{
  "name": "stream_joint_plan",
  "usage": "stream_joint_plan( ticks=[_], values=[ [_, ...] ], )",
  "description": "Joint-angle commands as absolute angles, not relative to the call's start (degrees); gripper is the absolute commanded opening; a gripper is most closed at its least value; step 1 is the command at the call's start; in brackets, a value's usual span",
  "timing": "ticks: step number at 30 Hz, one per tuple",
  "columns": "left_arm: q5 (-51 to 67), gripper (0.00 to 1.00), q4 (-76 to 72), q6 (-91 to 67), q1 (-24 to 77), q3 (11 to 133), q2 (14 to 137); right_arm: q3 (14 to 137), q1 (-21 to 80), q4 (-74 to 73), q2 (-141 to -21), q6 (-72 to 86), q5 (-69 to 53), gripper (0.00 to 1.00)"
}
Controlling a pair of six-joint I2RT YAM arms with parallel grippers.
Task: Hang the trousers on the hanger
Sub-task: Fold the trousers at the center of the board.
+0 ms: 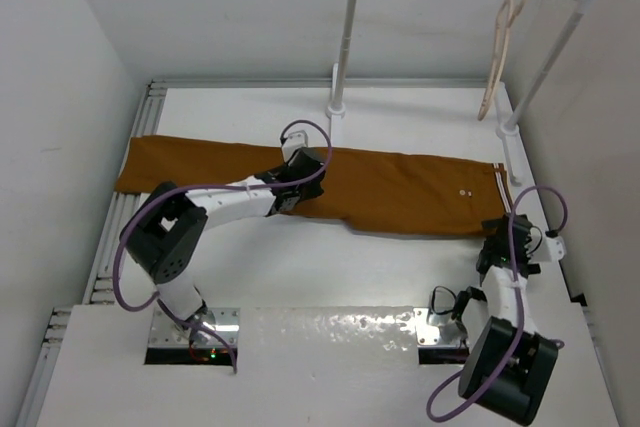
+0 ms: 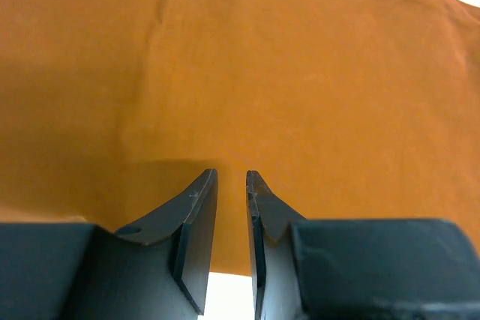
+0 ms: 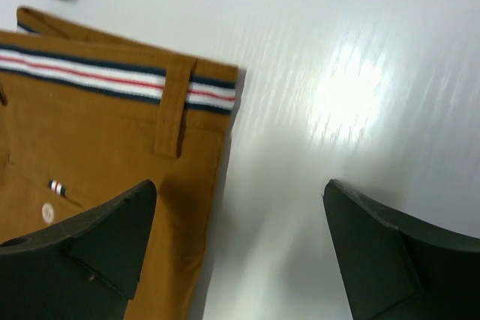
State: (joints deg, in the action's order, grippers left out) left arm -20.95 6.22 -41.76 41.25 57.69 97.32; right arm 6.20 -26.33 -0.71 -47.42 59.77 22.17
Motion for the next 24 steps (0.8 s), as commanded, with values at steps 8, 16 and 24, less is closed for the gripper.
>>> stream_joint_plan(
  ticks=[8, 16, 24],
  values=[
    [-25.4, 0.20, 2.5, -39.8, 41.7, 54.1, 93.4, 13.3, -27.2, 12.7, -75.7, 60.6, 15.7, 0.75],
    [-28.0, 0.00, 5.5, -38.3, 41.7, 56.3, 96.3, 17.1, -27.4, 12.8, -75.4, 58.4, 11.8, 0.00],
    [-29.0, 0.00, 3.3, -37.3, 41.7, 55.2, 94.0, 16.7, -27.2, 0.8, -44.2, 50.7, 3.6, 0.00]
  ],
)
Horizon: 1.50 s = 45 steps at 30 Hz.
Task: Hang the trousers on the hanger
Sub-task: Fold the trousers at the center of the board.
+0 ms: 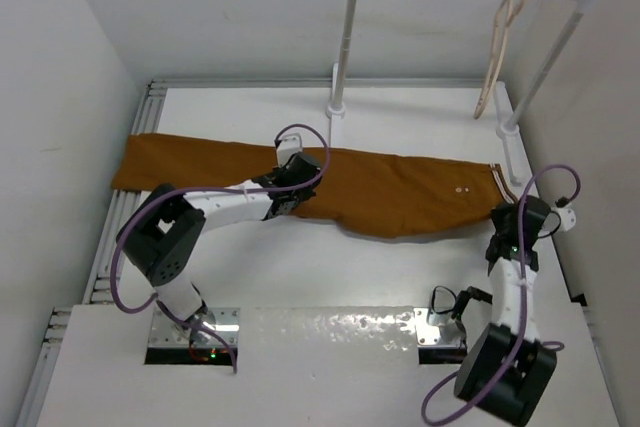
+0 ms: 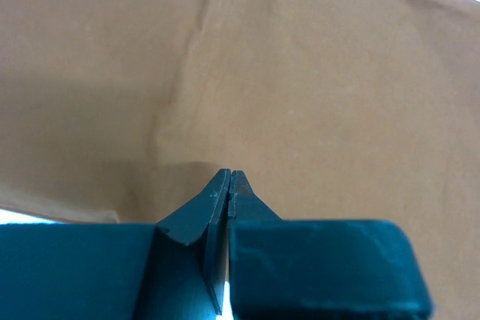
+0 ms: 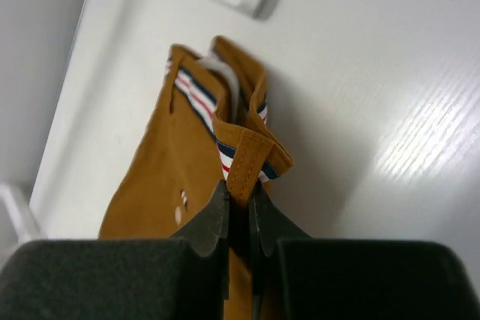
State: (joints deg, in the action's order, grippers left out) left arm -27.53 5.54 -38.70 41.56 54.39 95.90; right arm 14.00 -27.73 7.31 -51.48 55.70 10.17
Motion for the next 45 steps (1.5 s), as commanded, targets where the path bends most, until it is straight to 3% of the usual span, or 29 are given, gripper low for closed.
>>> stream_joint_plan(
  ticks=[1, 12, 22, 33, 36, 45],
  values=[
    [-28.3, 0.00, 3.2, -37.2, 41.7, 55.3, 94.6, 21.8, -27.1, -6.6, -43.8, 47.3, 0.7, 0.00],
    [-24.5, 0.00, -2.5, -40.0, 42.6, 48.3, 97.6, 46.0, -25.2, -16.0, -42.5, 42.2, -23.2, 0.00],
    [-21.1, 0.00, -6.2, -41.5, 46.6, 43.4, 97.9, 62.5, -22.6, -9.9, -51.1, 50.5, -29.4, 0.00],
    [-13.3, 0.00, -9.7, -45.0, 59.8, 58.4, 112.8, 73.5, 7.0, -12.6, -61.5, 41.8, -19.5, 0.00],
    [-12.1, 0.00, -7.4, -44.6, 62.3, 63.2, 117.0, 78.4, 14.4, -15.3, -66.6, 37.5, -12.0, 0.00],
    [-25.5, 0.00, -5.5, -43.8, 60.9, 49.6, 100.7, 87.2, 20.0, -18.1, -74.8, 32.5, -2.6, 0.00]
  ],
)
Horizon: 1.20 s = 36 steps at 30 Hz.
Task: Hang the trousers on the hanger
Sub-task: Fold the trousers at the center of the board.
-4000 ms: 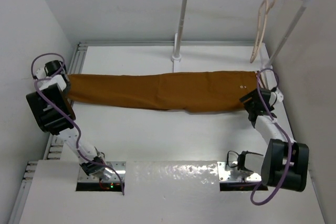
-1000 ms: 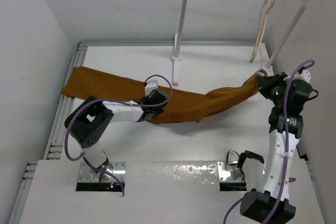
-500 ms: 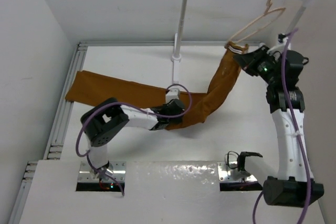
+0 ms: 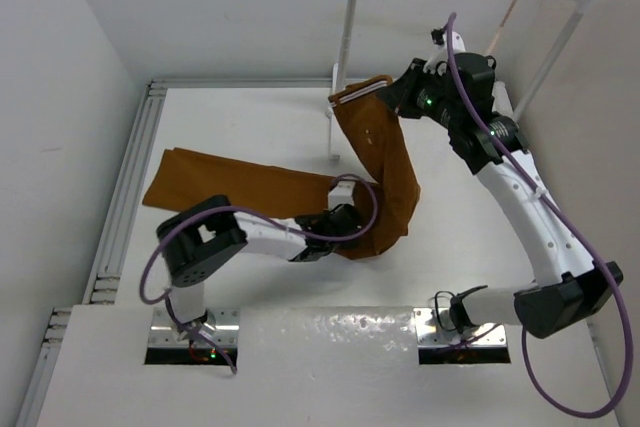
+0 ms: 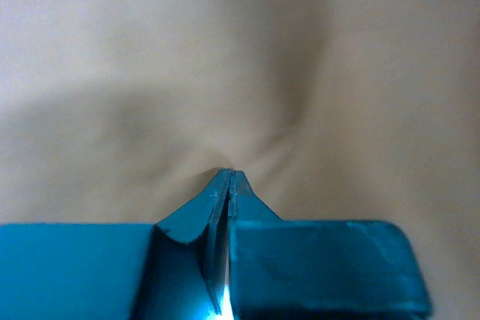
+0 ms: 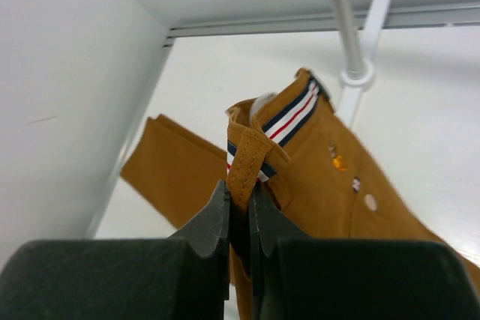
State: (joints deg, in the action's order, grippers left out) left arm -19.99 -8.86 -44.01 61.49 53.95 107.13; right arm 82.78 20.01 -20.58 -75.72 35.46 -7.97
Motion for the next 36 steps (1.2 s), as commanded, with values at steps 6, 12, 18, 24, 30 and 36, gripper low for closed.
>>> stream_joint_plan(
  ticks=[6, 12, 18, 24, 30, 36],
  values=[
    [-28.7, 0.00, -4.4, -43.6, 54.9, 42.8, 91.6, 87.2, 20.2, -16.4, -75.6, 34.2, -4.8, 0.00],
    [-20.0, 0.00, -11.0, -44.5, 55.1, 42.4, 100.5, 89.4, 21.5, -15.0, -77.4, 35.8, -5.1, 0.00],
    [-16.2, 0.00, -13.6, -45.9, 58.3, 45.5, 106.8, 106.0, 27.9, -19.6, -87.2, 33.8, -1.0, 0.00],
    [-14.9, 0.00, -13.5, -46.2, 62.5, 50.5, 109.1, 113.9, 28.5, -21.0, -92.6, 34.4, -0.2, 0.00],
    [-14.7, 0.00, -17.4, -46.6, 65.7, 51.5, 111.3, 115.4, 28.6, -19.7, -94.6, 36.5, -0.6, 0.00],
    [-28.1, 0.00, -9.0, -42.1, 65.7, 47.8, 96.2, 119.2, 31.9, -20.3, -98.3, 35.6, -0.4, 0.00]
  ],
)
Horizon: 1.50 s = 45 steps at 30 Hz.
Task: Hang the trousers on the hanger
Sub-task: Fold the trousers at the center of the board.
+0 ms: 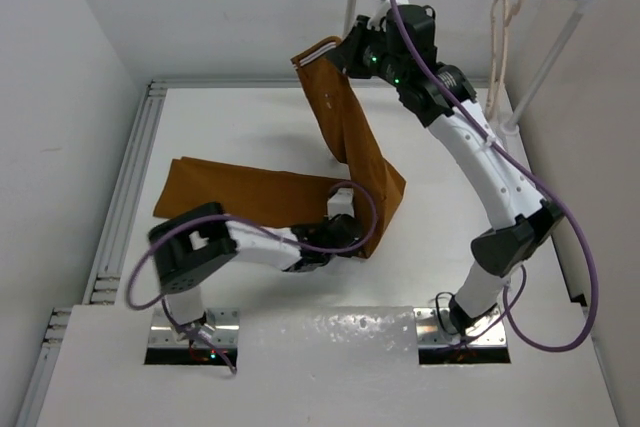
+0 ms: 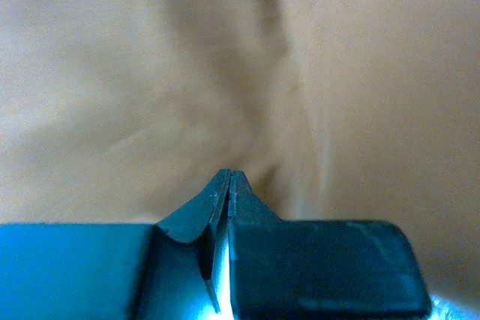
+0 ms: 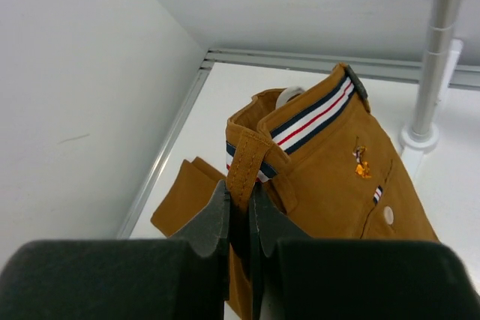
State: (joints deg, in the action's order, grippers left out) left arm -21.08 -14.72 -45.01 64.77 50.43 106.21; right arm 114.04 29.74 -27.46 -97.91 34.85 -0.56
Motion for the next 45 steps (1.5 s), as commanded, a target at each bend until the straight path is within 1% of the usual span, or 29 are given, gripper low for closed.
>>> stream_joint_plan(
  ticks=[1, 3, 4, 5, 6, 7, 9, 10, 13, 17, 19, 21, 22, 23, 25, 27, 29, 30, 32, 33, 34, 35, 36, 39, 41, 42, 43, 44, 45],
  values=[
    [-30.3, 0.00, -5.4, -41.5, 65.3, 45.2, 88.7, 119.7, 32.3, -20.4, -99.0, 35.7, -0.4, 0.00],
    [-37.3, 0.02, 1.1, -41.5, 64.1, 43.3, 81.2, 121.2, 32.7, -20.1, -100.1, 36.2, -0.5, 0.00],
    [-38.8, 0.06, 8.4, -41.8, 63.3, 42.7, 73.8, 121.7, 33.2, -20.0, -101.5, 36.3, -0.6, 0.00],
    [-40.9, 0.10, 11.6, -43.0, 62.4, 42.4, 69.7, 123.2, 33.5, -20.1, -102.2, 36.4, -0.6, 0.00],
    [-42.0, 0.12, 14.0, -43.1, 61.4, 41.5, 66.0, 123.9, 33.7, -20.2, -103.0, 36.5, -0.6, 0.00],
    [-42.8, 0.13, 18.2, -43.2, 61.1, 41.1, 58.2, 124.5, 34.2, -20.1, -104.4, 36.6, -0.5, 0.00],
    [-45.2, 0.20, 23.6, -43.0, 60.6, 41.8, 50.8, 125.7, 34.6, -19.0, -105.8, 37.2, -0.4, 0.00],
    [-46.0, 0.22, 25.5, -42.8, 60.4, 42.6, 44.9, 125.8, 35.3, -18.3, -107.0, 37.4, -0.2, 0.00],
    [-50.9, 0.25, 32.6, -42.5, 60.2, 47.4, 37.3, 127.7, 38.0, -16.5, -110.9, 37.3, 1.7, 0.00],
    [-54.2, 0.26, 38.2, -41.8, 60.1, 52.5, 32.7, 131.1, 42.6, -11.3, -117.3, 36.9, 5.5, 0.00],
    [-56.1, 0.26, 40.2, -42.4, 60.1, 53.1, 31.1, 132.6, 45.4, -9.2, -120.4, 36.2, 9.4, 0.00],
    [-57.0, 0.26, 42.4, -43.1, 60.2, 53.6, 29.6, 133.6, 48.3, -3.8, -125.1, 35.9, 12.7, 0.00],
    [-58.3, 0.25, 43.6, -44.6, 60.2, 53.9, 29.0, 133.8, 49.2, -2.0, -126.8, 36.0, 13.3, 0.00],
    [-59.0, 0.25, 44.6, -45.3, 60.2, 54.2, 28.1, 134.2, 50.3, 2.2, -131.0, 36.5, 13.7, 0.00],
    [-61.1, 0.25, 46.8, -46.6, 60.2, 54.4, 25.1, 137.4, 53.3, 6.3, -136.1, 36.6, 14.0, 0.00],
    [-62.0, 0.24, 48.7, -47.2, 60.2, 55.0, 22.1, 139.1, 55.7, 9.5, -143.6, 37.3, 11.8, 0.00],
    [-62.8, 0.24, 50.4, -48.2, 60.3, 55.9, 20.7, 139.4, 57.2, 13.4, -147.5, 38.9, 11.3, 0.00],
    [-63.4, 0.24, 51.9, -48.3, 60.4, 56.2, 19.8, 139.4, 58.0, 14.2, -150.7, 39.9, 10.7, 0.11],
    [-64.9, 0.24, 53.8, -49.2, 60.5, 57.0, 19.6, 139.4, 58.4, 15.6, -153.4, 43.7, 8.6, 0.30],
    [-65.4, 0.25, 54.2, -49.6, 60.6, 57.3, 19.8, 139.8, 58.4, 15.1, -155.2, 45.0, 7.3, 0.44],
    [-66.1, 0.25, 54.4, -49.7, 60.6, 57.7, 19.9, 139.1, 58.5, 14.2, -155.1, 46.4, 4.1, 0.52],
    [-66.4, 0.25, 54.5, -49.8, 60.8, 57.8, 20.2, 137.7, 58.6, 14.3, -154.4, 46.2, 3.1, 0.58],
    [-66.9, 0.25, 54.4, -50.0, 60.9, 57.8, 20.6, 135.7, 58.9, 14.5, -153.3, 45.7, 2.5, 0.61],
    [-70.6, 0.26, 54.1, -50.5, 61.3, 57.5, 22.6, 129.6, 59.2, 14.0, -147.6, 43.9, 0.2, 0.59],
    [-72.7, 0.28, 55.8, -52.4, 61.5, 57.7, 25.2, 127.6, 59.2, 11.1, -142.4, 42.1, -1.1, 0.60],
    [-74.3, 0.29, 56.5, -54.1, 61.5, 57.7, 26.4, 122.7, 59.3, 10.5, -139.9, 41.0, -0.9, 0.62],
    [-75.0, 0.29, 57.8, -55.3, 61.6, 57.8, 27.3, 119.1, 59.2, 10.1, -133.4, 38.7, -0.3, 0.64],
    [-75.4, 0.30, 58.9, -56.7, 61.5, 57.8, 29.9, 115.4, 59.2, 10.4, -129.8, 37.6, 2.8, 0.65],
    [-75.4, 0.31, 59.7, -59.6, 61.6, 57.9, 31.3, 107.0, 59.0, 11.8, -126.1, 36.5, 4.0, 0.67]
  ],
)
